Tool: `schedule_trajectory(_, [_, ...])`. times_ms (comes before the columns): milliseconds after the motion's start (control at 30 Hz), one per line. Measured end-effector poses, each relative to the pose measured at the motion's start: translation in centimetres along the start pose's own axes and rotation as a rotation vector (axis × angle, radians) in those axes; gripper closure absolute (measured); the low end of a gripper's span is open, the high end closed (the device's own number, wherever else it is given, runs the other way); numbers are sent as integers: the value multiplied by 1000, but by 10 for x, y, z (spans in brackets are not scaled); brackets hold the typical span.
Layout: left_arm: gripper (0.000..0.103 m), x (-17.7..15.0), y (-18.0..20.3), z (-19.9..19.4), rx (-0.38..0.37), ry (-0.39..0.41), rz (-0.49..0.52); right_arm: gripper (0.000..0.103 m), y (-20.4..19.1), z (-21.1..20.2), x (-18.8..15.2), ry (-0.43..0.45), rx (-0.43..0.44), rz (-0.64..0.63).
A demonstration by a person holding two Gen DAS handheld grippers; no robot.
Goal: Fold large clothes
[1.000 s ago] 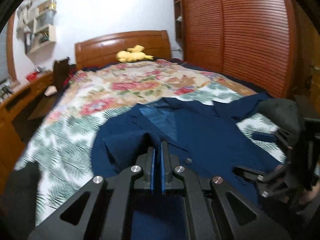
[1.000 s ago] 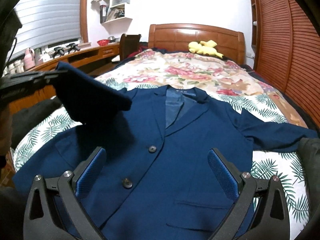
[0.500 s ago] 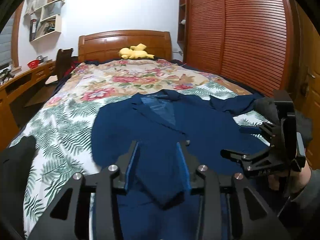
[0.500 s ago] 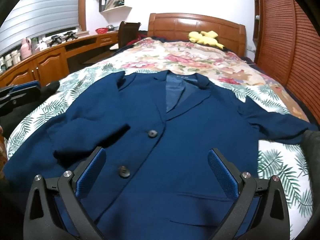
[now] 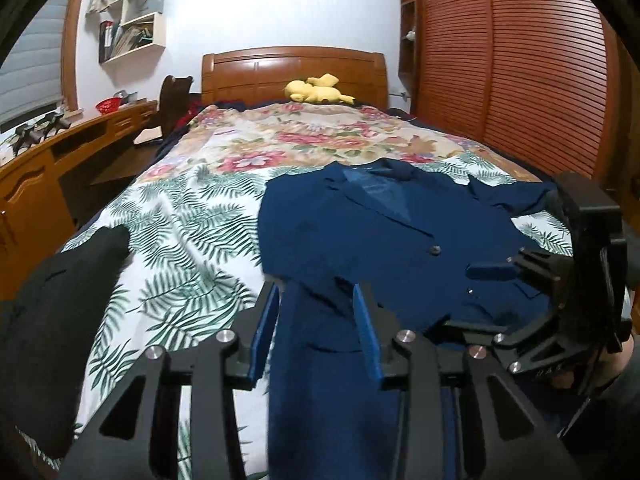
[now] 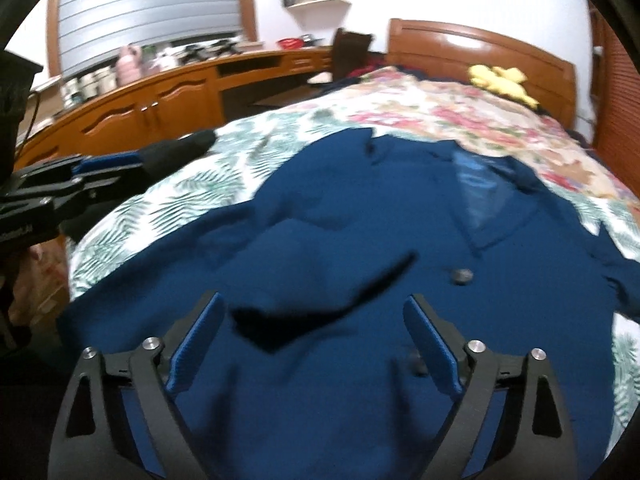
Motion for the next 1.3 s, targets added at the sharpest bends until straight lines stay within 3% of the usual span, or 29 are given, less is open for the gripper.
schedule_trajectory(167, [66,-1,-14,-2,14,-1,-16,21,-21,25,2,-33,60,-25])
schedule_trajectory(267, [66,0,-17,-1,16,1,-19,28,-26,34,3,-57,54,-56])
schedule_trajectory(400, [66,-5,-17,1,20,-8,-10,69,-23,41,-3,-90,27,-79])
schedule_trajectory(533, [66,-6,-12,2,11,-8,-6,81,-8,29,-6,-63,24,-48])
schedule_trajectory(933, [66,-7,16,7,-30,-11,17,86,52,-62,7,137,-98,67])
schedule_trajectory(1300, [66,-7,50,14,-77,-8,43,87,88,-112,-13,193,-262,122])
Point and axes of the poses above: each gripper's, at about its wrist camera, not at the fingertips, and z roughly the way its jaws point, y to its right, x to its top, the point moved 9 cm from there along z, roughly the way its jaws point, and after that the axes turned 15 degrees about -z, right-handed, at the moved point
